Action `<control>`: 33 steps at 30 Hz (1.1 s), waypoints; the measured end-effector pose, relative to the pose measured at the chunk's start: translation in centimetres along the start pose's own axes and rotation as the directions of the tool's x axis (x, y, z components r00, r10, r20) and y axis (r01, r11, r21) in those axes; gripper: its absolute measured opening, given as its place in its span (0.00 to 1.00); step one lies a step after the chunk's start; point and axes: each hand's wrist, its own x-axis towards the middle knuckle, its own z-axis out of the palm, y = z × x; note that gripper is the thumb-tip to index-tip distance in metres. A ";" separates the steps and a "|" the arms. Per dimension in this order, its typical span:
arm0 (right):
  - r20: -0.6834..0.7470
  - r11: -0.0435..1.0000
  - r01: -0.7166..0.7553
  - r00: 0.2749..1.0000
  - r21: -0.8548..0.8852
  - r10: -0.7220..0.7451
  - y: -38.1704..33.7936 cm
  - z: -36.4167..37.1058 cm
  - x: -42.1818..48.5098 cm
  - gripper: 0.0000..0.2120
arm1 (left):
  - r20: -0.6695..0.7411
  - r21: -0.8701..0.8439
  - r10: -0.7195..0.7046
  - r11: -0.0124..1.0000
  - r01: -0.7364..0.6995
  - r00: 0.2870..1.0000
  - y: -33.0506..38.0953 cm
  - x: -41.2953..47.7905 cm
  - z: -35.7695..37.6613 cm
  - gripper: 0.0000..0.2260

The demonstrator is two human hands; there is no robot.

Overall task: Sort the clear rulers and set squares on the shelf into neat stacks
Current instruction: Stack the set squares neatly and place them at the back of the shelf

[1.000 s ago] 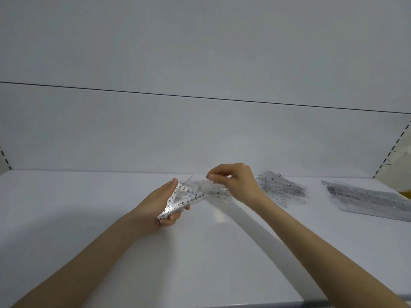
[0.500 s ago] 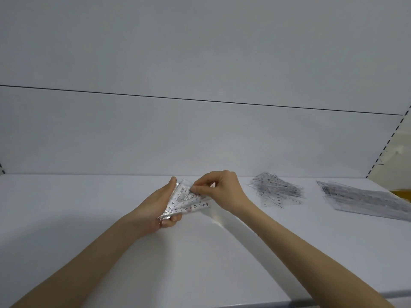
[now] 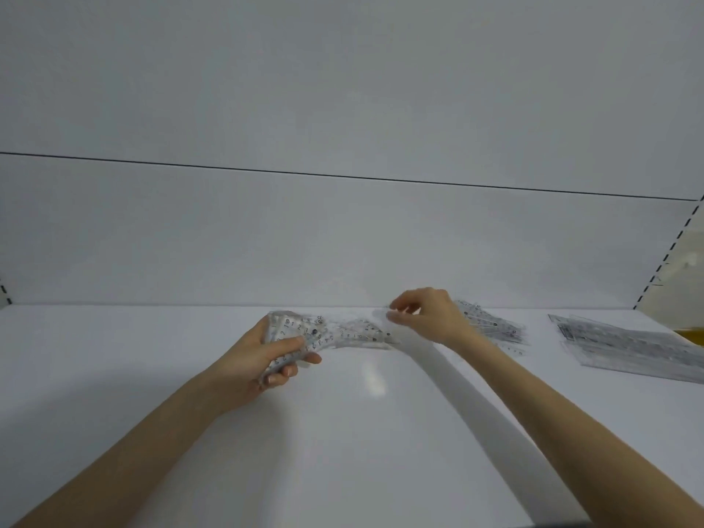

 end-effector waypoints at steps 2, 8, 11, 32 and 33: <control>0.115 0.992 -0.057 0.991 -0.110 0.070 0.7 1.1 0.0 0.27 | -0.002 0.008 -0.003 1.000 0.003 1.000 -0.3 0.2 -0.5 0.13; 0.109 0.988 -0.042 0.992 -0.149 0.058 0.0 2.8 0.0 0.19 | 0.045 0.060 0.004 0.998 -0.006 0.999 -0.6 0.6 -1.3 0.29; 0.107 0.992 -0.041 0.993 -0.116 0.054 -0.2 2.7 -0.2 0.12 | 0.043 0.062 -0.003 0.998 0.001 0.999 -0.8 0.8 -1.3 0.31; 0.037 0.857 0.226 0.961 0.463 -0.274 -4.4 2.0 -1.7 0.04 | 0.156 -0.022 -0.021 0.999 0.025 0.988 -0.5 1.7 1.6 0.29; 0.019 0.863 0.239 0.961 0.445 -0.276 -4.6 2.2 -1.6 0.03 | 0.183 -0.008 -0.005 1.000 0.007 0.983 -0.5 1.7 1.8 0.32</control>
